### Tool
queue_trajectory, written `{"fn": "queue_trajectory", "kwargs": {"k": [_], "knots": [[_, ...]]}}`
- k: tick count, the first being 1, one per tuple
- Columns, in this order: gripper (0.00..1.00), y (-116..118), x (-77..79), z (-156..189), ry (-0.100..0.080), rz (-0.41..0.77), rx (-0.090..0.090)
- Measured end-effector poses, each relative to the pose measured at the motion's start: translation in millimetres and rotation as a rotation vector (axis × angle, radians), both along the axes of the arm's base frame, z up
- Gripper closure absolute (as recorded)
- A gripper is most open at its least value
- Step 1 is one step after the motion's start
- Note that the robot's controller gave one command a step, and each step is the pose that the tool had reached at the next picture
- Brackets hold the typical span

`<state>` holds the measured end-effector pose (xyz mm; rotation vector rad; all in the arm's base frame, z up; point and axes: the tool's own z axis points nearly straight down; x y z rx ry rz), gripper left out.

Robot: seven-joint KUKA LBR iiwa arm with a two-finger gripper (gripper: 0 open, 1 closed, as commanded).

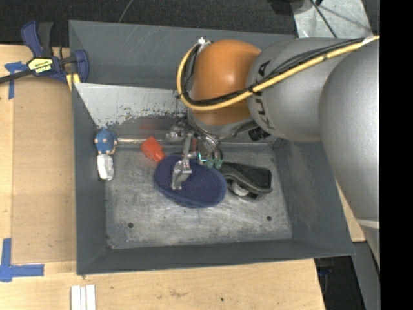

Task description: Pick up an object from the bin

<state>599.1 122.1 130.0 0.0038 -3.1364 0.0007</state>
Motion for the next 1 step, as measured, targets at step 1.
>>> {"fn": "queue_trajectory", "kwargs": {"k": [1], "knots": [[0.0,-28.5,4.7,-48.8,-0.012,0.015,0.012]]}}
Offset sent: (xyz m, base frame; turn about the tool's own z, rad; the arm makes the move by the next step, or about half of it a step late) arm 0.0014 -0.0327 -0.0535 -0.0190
